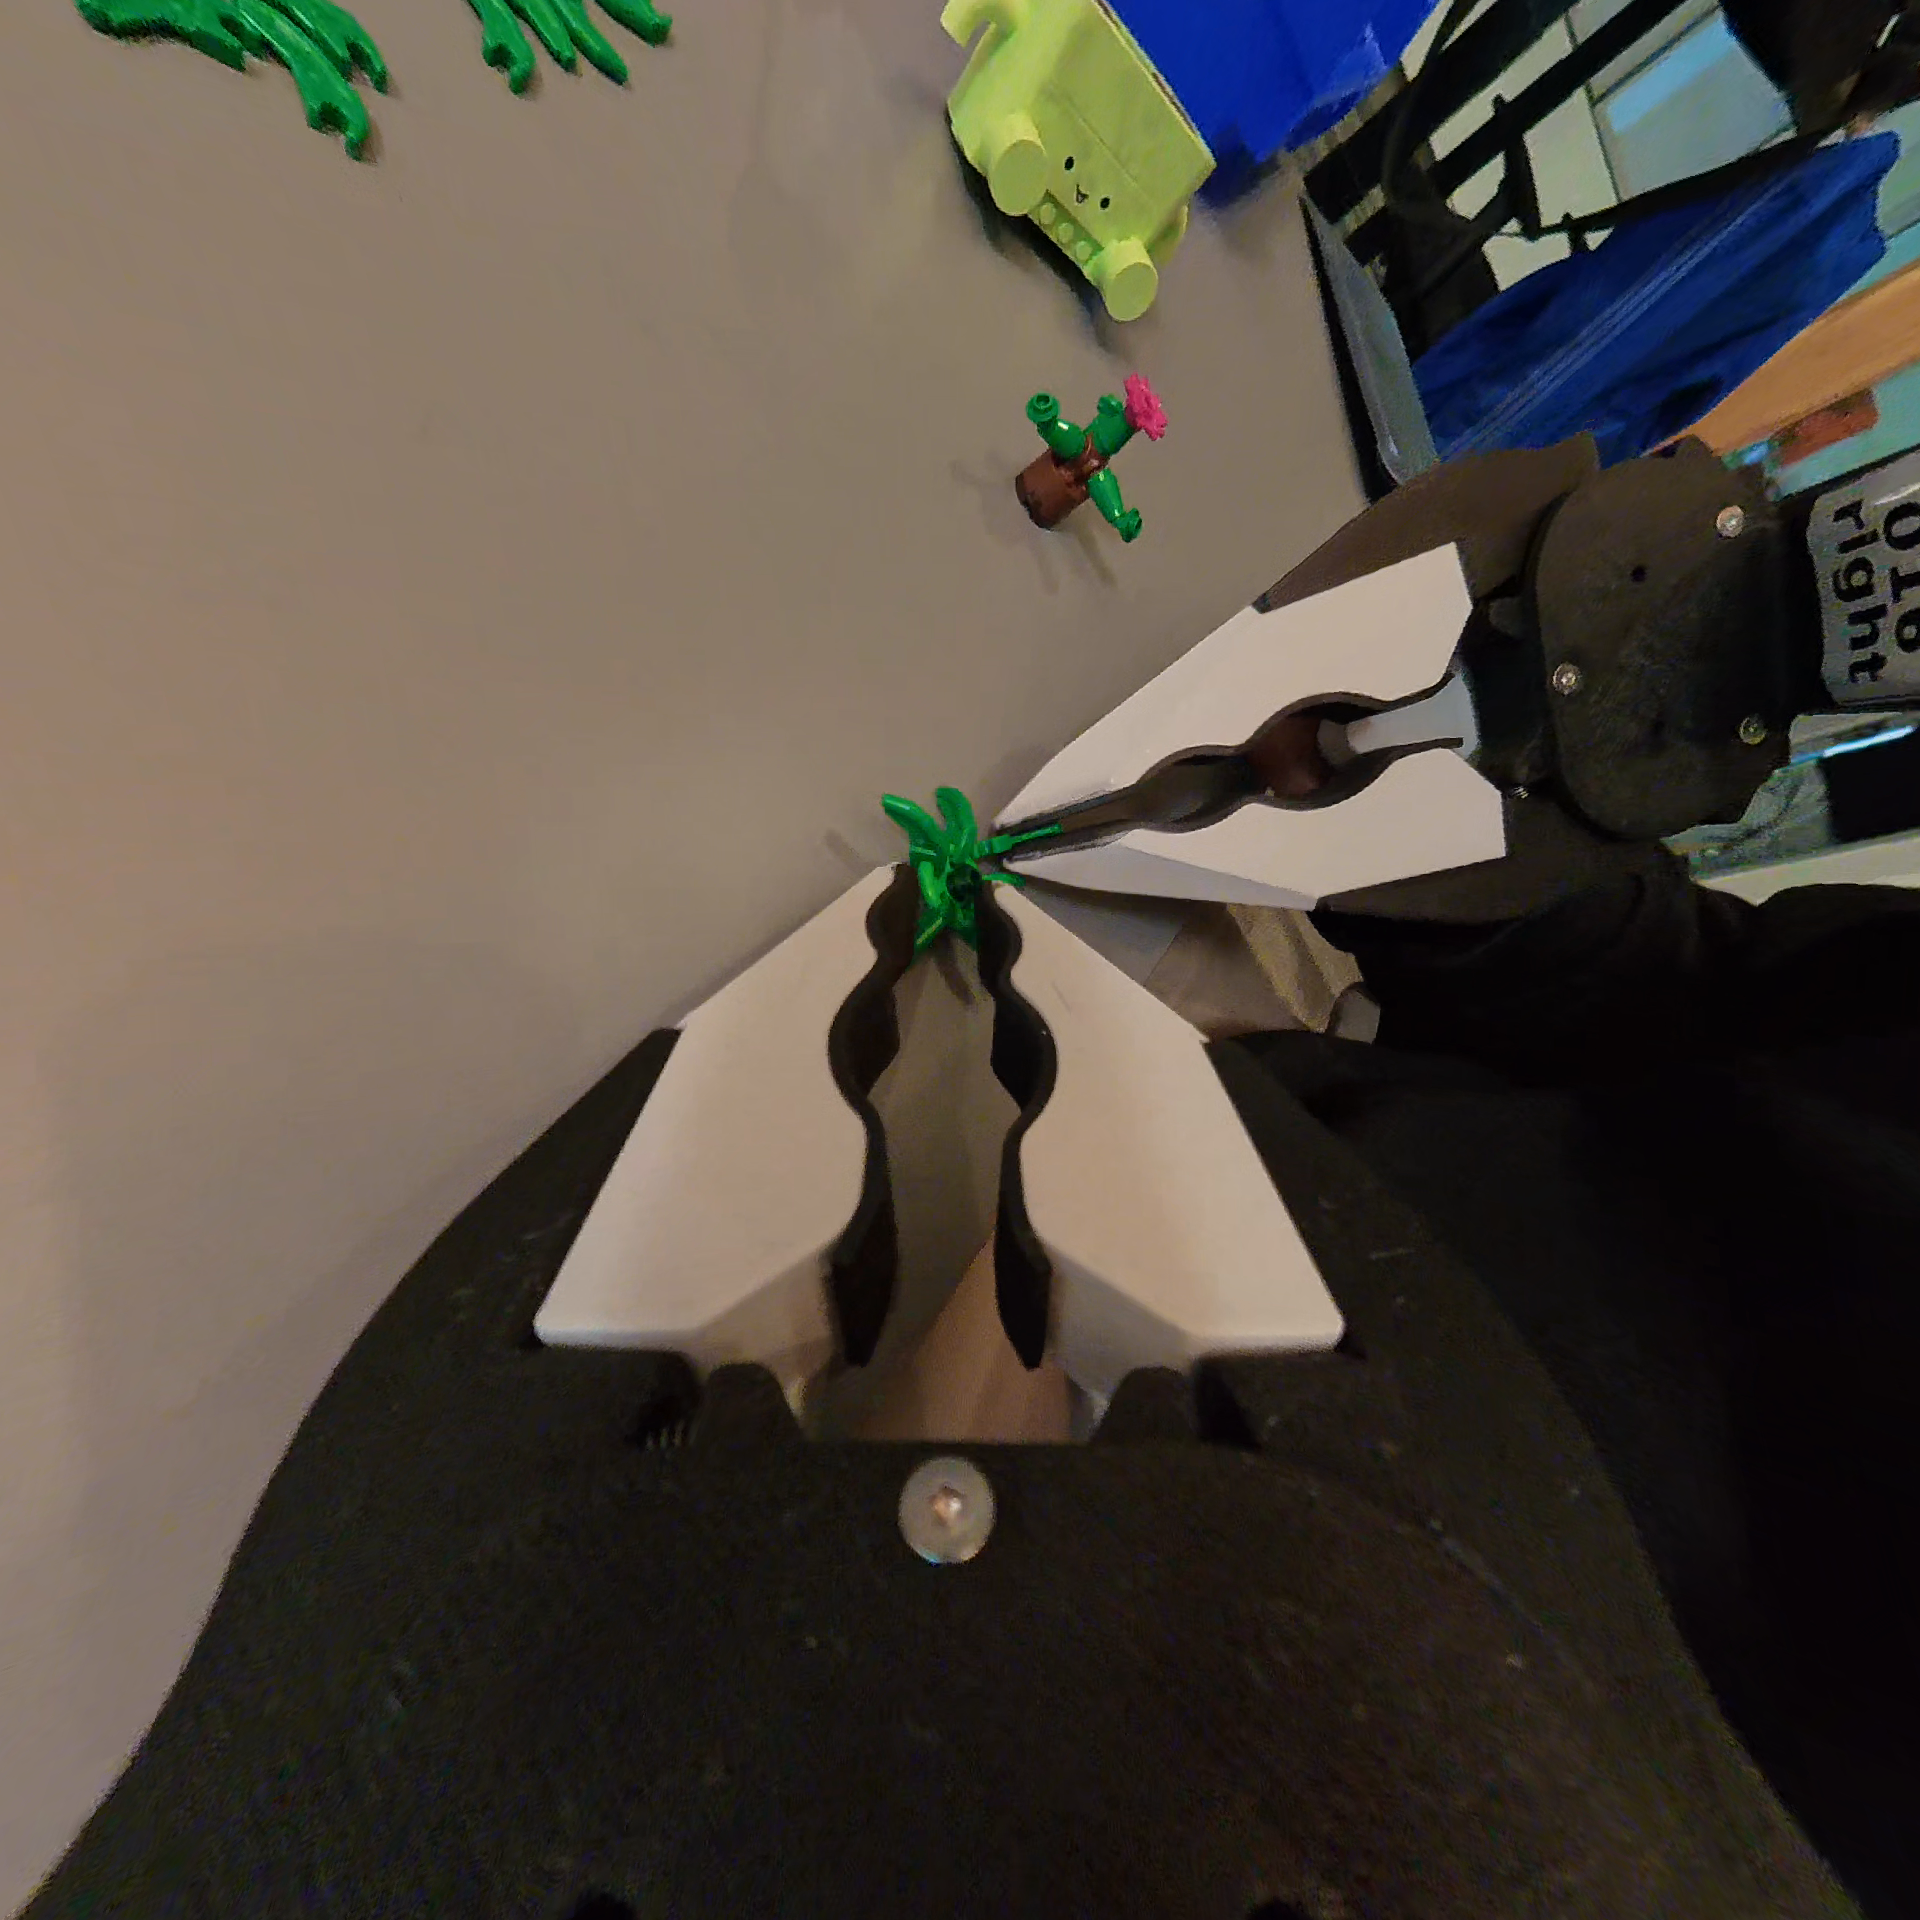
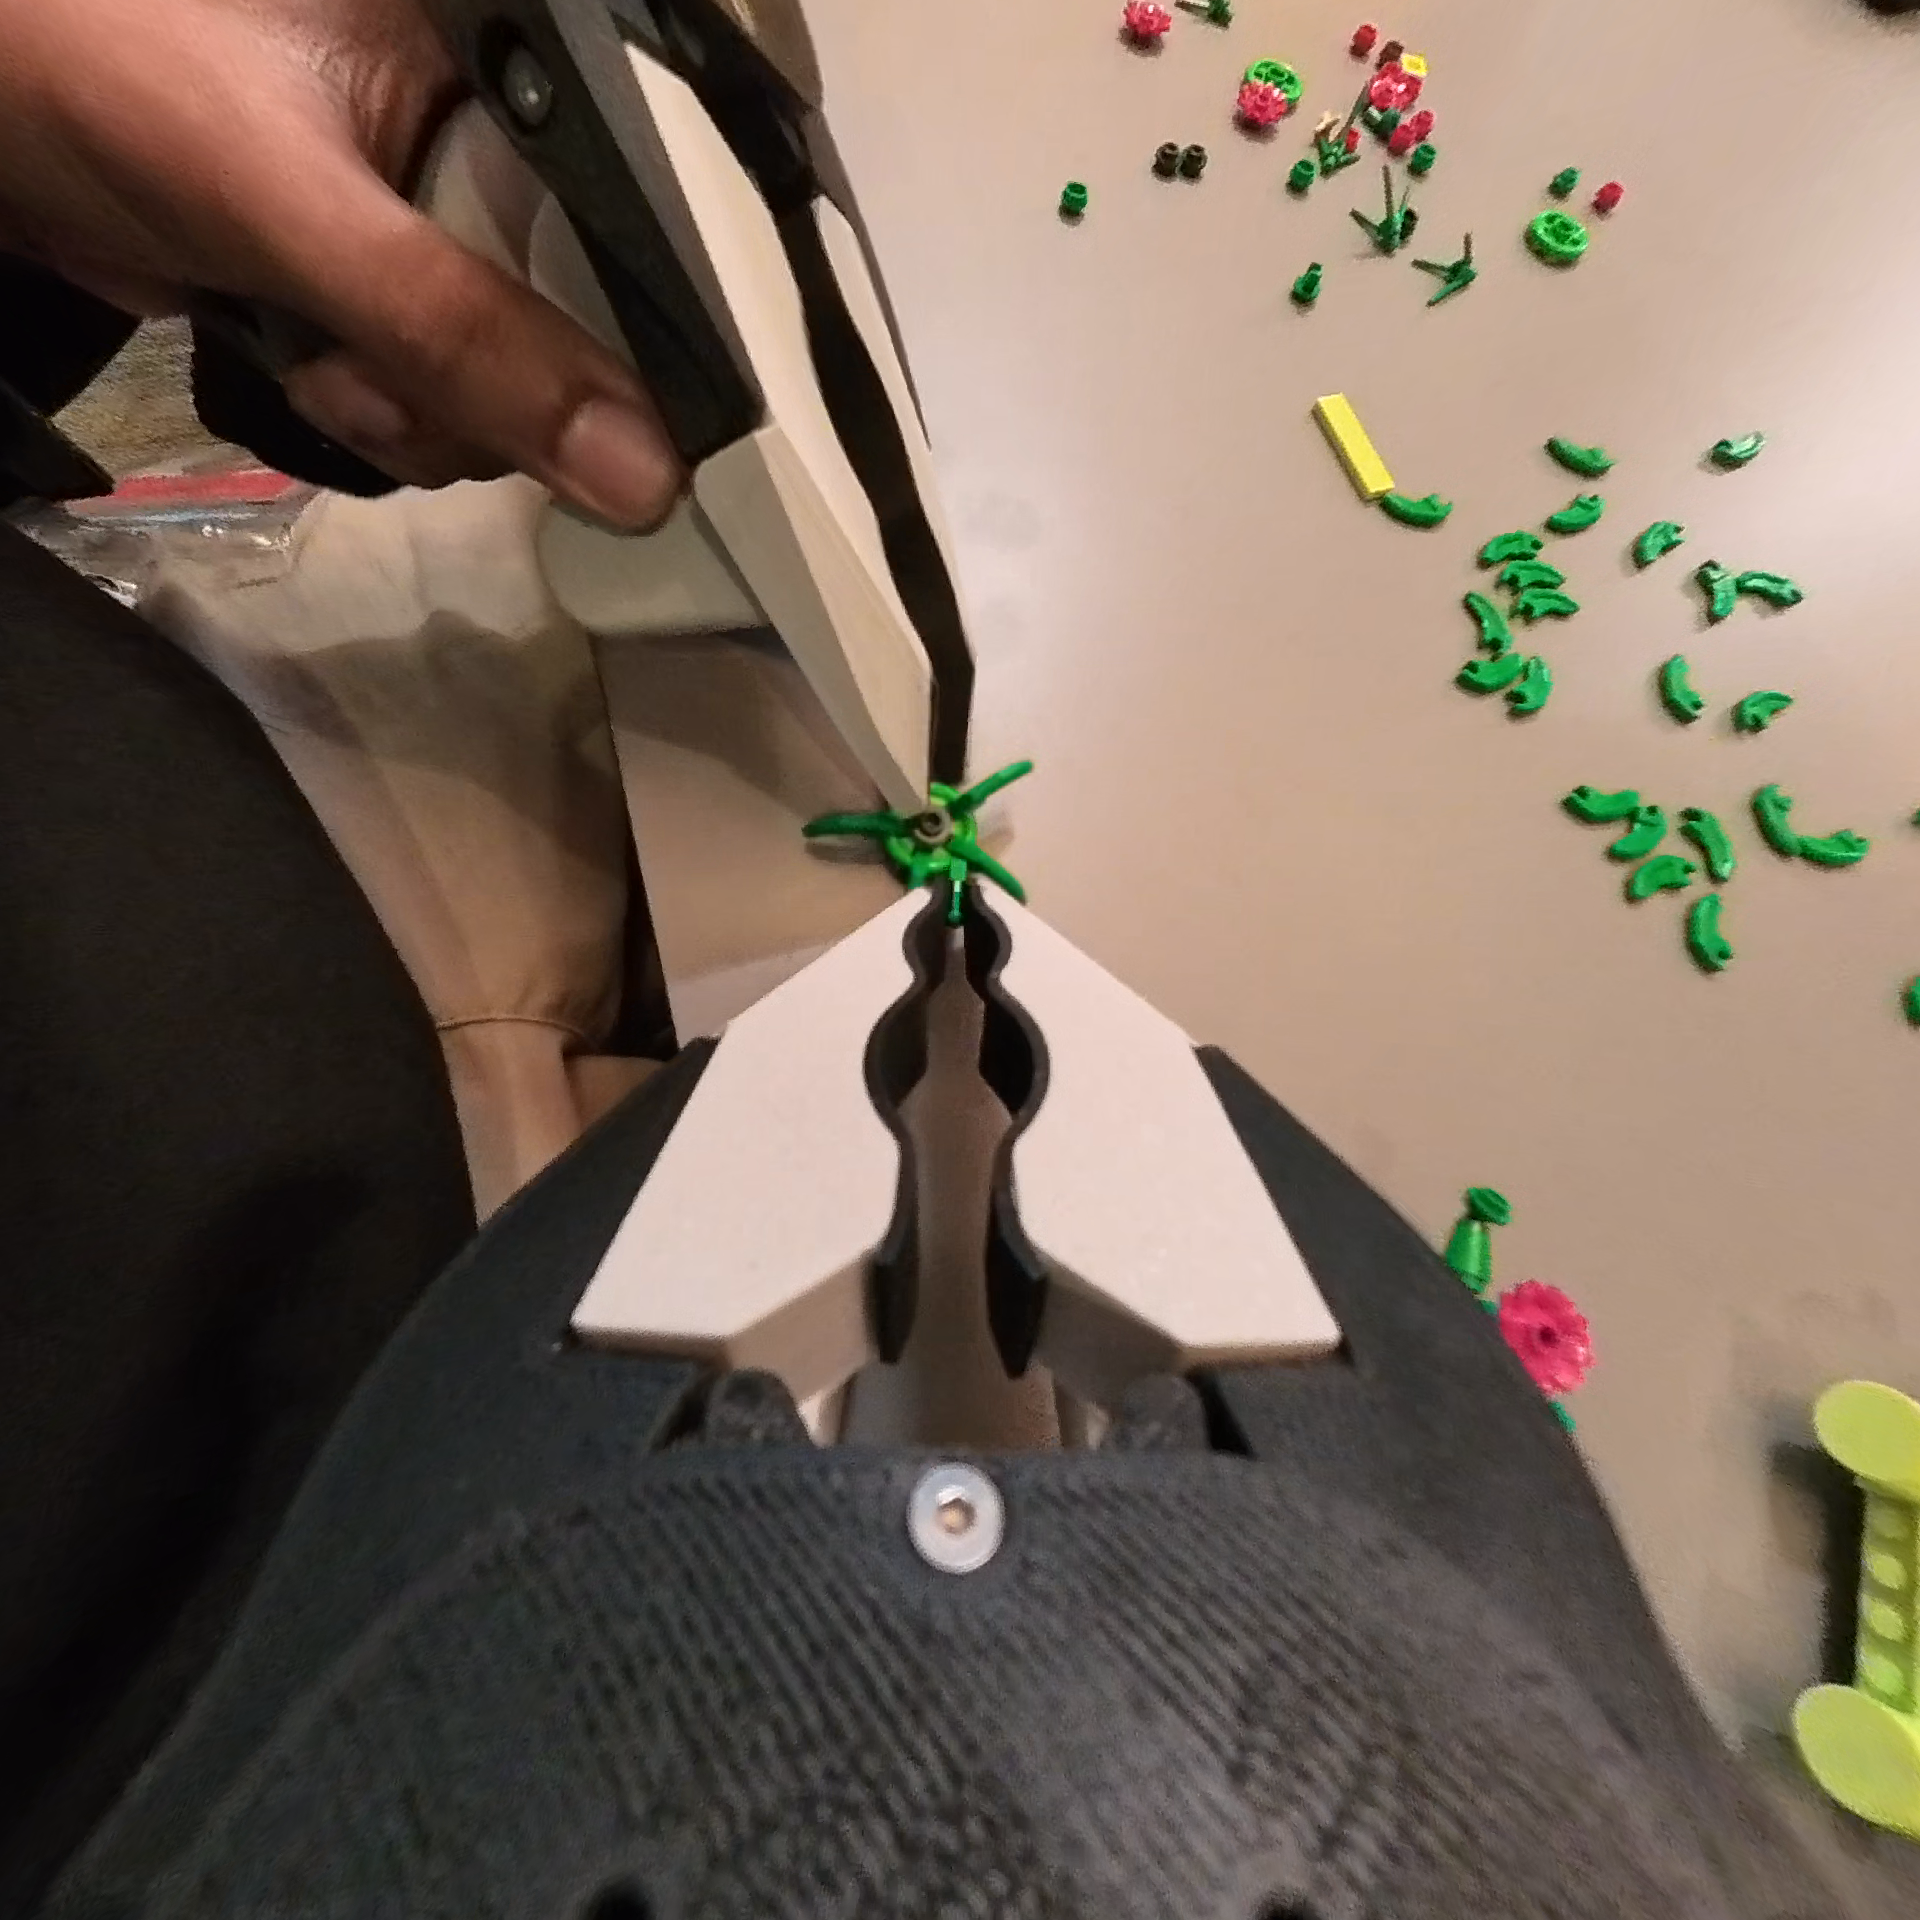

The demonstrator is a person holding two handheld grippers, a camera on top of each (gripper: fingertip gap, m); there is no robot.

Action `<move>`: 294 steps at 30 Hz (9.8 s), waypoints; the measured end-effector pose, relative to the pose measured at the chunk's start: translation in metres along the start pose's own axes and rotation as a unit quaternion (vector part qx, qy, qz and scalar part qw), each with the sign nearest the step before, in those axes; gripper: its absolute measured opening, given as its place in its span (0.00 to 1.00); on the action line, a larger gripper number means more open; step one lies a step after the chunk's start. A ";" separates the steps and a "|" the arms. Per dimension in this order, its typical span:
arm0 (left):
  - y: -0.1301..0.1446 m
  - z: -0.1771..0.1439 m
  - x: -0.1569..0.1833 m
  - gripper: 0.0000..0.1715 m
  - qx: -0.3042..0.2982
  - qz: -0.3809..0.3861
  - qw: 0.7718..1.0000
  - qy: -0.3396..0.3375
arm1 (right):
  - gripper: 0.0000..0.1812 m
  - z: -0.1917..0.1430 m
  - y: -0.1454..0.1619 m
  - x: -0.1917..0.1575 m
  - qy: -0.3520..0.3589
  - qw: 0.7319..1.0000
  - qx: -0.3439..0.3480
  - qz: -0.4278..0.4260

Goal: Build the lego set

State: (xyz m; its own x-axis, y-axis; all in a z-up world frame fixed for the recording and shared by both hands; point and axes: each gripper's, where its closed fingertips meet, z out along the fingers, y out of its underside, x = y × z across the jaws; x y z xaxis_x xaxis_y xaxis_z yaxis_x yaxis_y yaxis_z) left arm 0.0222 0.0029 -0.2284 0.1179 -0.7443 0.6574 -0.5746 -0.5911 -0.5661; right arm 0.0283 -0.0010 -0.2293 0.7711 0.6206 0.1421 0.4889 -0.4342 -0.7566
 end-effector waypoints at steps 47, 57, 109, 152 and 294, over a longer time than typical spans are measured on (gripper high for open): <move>0.000 0.002 0.028 0.03 0.008 0.071 0.996 0.051 | 0.01 -0.017 0.002 -0.011 0.005 0.997 0.037 -0.068; 0.007 0.008 0.027 0.06 -0.016 0.180 0.983 -0.025 | 0.01 -0.015 0.010 -0.012 0.016 0.995 0.016 -0.097; 0.024 0.011 0.021 0.07 -0.072 0.040 0.996 0.023 | 0.01 -0.013 0.014 -0.025 -0.076 0.997 -0.002 -0.028; 0.021 0.009 0.019 0.06 -0.088 0.023 0.995 0.035 | 0.01 -0.010 0.013 -0.025 -0.098 0.995 -0.025 0.016; -0.039 -0.028 0.017 0.04 0.148 -0.107 0.968 0.173 | 0.26 -0.032 -0.020 0.015 -0.045 0.970 0.133 0.200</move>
State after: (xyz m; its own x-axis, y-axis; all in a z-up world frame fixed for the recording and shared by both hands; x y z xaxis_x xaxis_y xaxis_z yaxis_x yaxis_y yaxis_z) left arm 0.0243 0.0225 -0.1813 -0.0984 -0.4761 0.8739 -0.3045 -0.8216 -0.4819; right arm 0.0437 -0.0039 -0.1917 0.8324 0.4975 -0.2441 0.0270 -0.4763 -0.8789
